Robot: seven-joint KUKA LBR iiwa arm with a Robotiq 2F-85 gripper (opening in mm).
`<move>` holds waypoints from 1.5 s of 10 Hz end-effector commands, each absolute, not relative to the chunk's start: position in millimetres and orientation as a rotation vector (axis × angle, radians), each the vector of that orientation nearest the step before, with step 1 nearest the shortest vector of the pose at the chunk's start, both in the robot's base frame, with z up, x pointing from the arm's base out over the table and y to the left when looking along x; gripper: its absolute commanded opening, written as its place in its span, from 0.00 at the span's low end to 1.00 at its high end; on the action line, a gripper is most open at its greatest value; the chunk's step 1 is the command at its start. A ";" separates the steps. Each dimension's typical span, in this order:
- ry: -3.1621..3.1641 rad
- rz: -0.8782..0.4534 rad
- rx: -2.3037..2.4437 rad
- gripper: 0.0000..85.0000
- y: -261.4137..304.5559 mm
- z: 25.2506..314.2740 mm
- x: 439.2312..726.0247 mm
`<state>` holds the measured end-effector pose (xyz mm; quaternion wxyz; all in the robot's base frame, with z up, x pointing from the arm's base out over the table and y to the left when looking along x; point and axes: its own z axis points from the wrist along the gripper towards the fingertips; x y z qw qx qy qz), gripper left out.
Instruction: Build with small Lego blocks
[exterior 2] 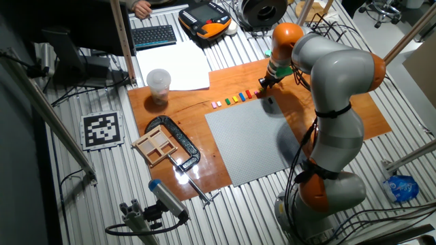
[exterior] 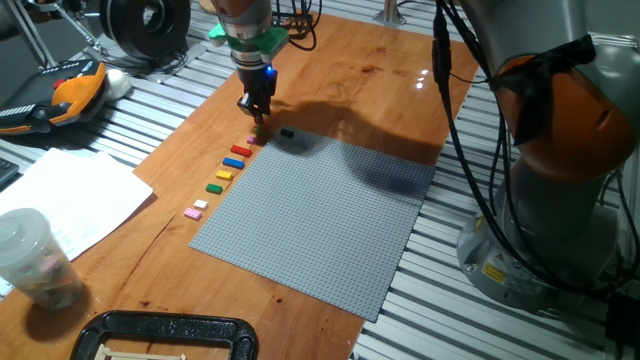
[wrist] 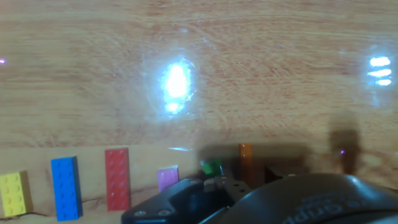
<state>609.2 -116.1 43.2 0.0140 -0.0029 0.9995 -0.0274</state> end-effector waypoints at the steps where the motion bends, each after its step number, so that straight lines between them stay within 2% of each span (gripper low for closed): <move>1: 3.117 -0.077 -0.011 0.40 -117.2 41.3 610.9; 2: 3.124 -0.074 -0.016 0.20 -119.4 40.9 613.4; 7: 3.125 -0.062 -0.020 0.20 -122.0 37.5 616.4; 8: 3.125 -0.062 -0.018 0.40 -121.6 38.4 616.1; 13: 3.125 -0.060 -0.020 0.40 -120.5 36.1 615.8; 14: 3.125 -0.060 -0.023 0.20 -120.7 35.3 616.0; 15: 3.125 -0.062 -0.025 0.20 -120.9 33.6 616.4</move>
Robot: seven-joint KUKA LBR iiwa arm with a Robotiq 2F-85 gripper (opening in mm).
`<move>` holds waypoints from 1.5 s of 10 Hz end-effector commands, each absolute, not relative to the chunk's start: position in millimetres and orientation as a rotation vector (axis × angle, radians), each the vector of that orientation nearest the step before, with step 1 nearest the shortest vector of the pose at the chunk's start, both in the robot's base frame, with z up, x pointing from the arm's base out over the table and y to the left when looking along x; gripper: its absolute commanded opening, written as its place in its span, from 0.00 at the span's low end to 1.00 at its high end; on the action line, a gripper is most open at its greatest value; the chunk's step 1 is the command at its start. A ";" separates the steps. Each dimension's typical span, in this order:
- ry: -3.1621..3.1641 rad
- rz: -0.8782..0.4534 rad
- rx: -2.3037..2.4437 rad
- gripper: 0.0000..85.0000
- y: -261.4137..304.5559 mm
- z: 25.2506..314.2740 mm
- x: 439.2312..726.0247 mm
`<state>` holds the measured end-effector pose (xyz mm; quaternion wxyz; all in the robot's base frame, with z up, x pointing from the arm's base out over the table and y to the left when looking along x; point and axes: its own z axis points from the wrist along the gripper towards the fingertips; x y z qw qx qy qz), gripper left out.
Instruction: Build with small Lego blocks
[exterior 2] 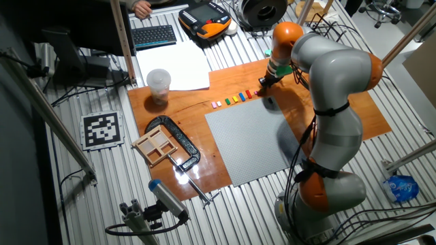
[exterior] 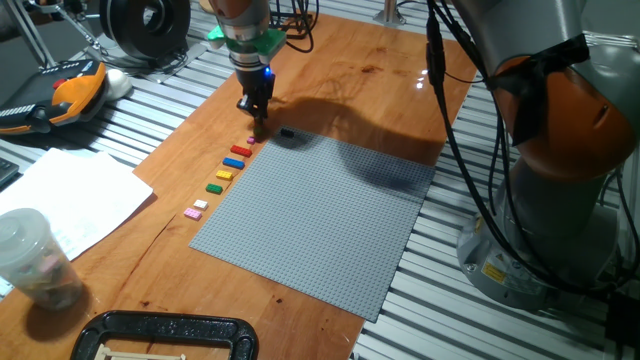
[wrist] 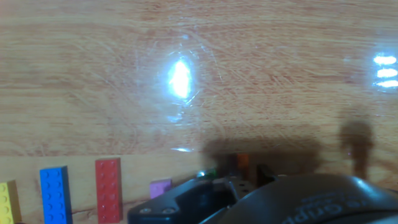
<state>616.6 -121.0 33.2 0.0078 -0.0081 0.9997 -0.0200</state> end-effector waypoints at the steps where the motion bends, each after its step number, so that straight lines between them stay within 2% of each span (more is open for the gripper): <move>1: 3.125 -0.062 -0.025 0.20 -121.1 32.7 616.7; 3: 3.127 -0.058 -0.016 0.20 -121.0 34.2 616.3; 4: 3.128 -0.058 -0.013 0.40 -121.1 35.6 616.3; 10: 3.127 -0.055 -0.016 0.40 -120.0 29.5 616.0; 11: 3.127 -0.055 -0.016 0.20 -119.9 28.9 615.9; 15: 3.127 -0.046 -0.018 0.20 -119.3 23.3 615.6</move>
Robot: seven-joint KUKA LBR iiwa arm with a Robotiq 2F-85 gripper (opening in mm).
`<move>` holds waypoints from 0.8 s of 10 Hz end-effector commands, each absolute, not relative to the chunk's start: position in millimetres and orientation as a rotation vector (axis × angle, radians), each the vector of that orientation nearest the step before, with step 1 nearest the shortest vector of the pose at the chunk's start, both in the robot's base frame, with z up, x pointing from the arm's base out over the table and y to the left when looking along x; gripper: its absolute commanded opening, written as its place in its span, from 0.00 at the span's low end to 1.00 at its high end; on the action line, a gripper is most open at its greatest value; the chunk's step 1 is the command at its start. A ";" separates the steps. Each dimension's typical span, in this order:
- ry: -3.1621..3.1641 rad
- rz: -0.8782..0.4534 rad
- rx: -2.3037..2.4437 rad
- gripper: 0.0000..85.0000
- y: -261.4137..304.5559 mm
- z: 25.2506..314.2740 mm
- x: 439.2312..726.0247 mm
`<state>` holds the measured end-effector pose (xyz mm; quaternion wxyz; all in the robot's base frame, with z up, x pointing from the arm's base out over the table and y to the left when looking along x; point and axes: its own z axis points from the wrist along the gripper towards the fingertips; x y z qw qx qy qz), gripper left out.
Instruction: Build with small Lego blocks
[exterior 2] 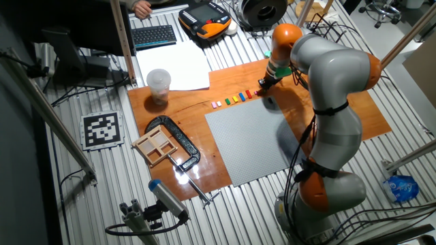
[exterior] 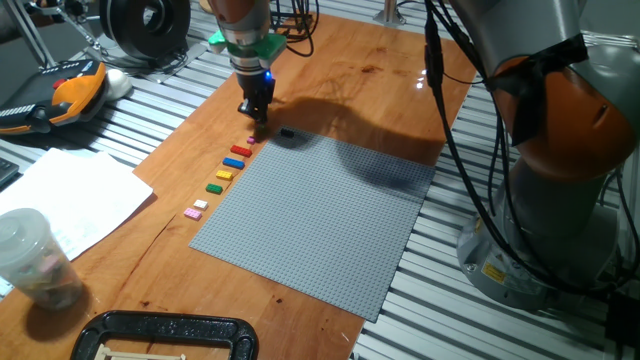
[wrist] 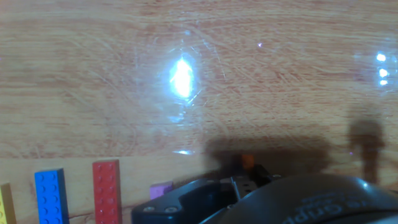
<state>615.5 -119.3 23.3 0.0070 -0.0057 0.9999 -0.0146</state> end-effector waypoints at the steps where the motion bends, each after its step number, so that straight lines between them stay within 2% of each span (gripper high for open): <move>1: 3.127 -0.046 -0.018 0.20 -119.1 24.3 615.4; 6: 3.144 -0.058 -0.027 0.20 -117.6 37.1 612.3; 7: 3.151 -0.068 -0.027 0.00 -116.8 43.6 610.1; 8: 3.161 -0.068 -0.024 0.00 -115.9 48.9 607.8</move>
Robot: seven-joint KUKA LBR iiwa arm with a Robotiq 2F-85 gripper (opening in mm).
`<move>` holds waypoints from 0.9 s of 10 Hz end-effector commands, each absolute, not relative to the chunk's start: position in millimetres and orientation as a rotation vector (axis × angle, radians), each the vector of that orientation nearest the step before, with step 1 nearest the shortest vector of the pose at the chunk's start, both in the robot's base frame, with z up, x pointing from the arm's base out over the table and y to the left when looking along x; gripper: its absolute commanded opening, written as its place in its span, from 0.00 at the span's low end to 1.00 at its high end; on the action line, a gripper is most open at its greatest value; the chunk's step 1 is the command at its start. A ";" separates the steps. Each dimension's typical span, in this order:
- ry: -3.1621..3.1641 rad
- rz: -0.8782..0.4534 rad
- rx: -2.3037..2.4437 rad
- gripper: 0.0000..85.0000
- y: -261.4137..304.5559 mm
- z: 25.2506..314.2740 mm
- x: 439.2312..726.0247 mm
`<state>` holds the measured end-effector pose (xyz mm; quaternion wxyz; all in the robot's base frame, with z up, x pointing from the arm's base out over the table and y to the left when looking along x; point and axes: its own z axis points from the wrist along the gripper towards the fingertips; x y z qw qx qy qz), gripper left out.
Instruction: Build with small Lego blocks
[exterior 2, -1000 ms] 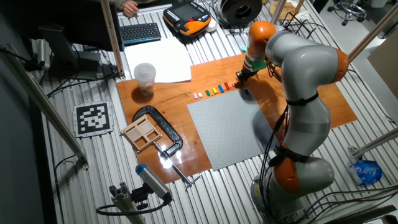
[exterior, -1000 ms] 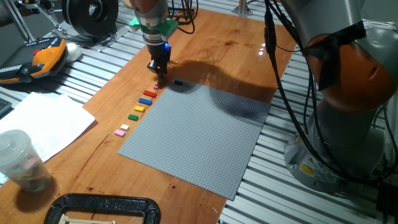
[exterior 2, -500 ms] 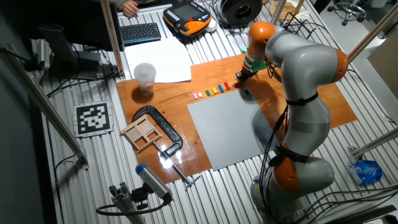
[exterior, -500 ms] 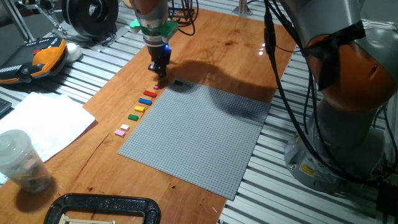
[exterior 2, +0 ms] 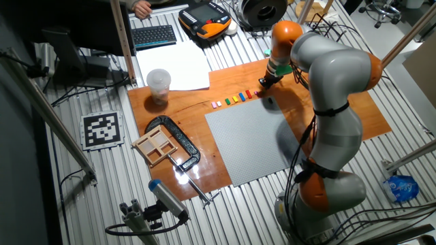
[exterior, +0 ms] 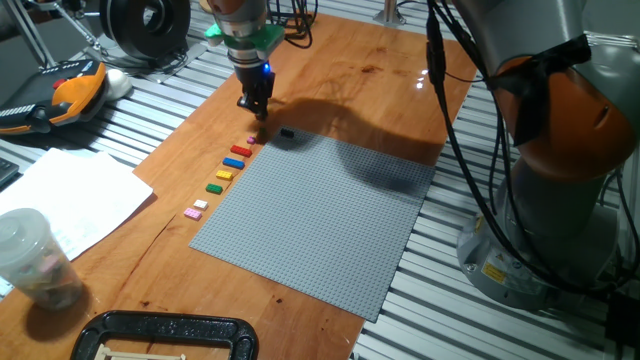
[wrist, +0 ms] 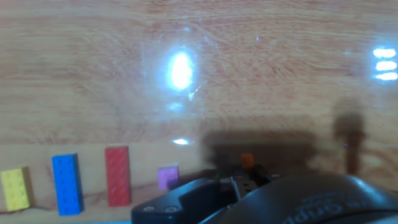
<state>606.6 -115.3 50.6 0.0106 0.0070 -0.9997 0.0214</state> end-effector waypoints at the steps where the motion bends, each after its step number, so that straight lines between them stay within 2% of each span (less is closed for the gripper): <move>1: -3.118 0.067 0.019 0.00 -114.3 52.2 604.9; 9: -3.119 0.046 -0.033 0.00 -87.9 52.4 564.5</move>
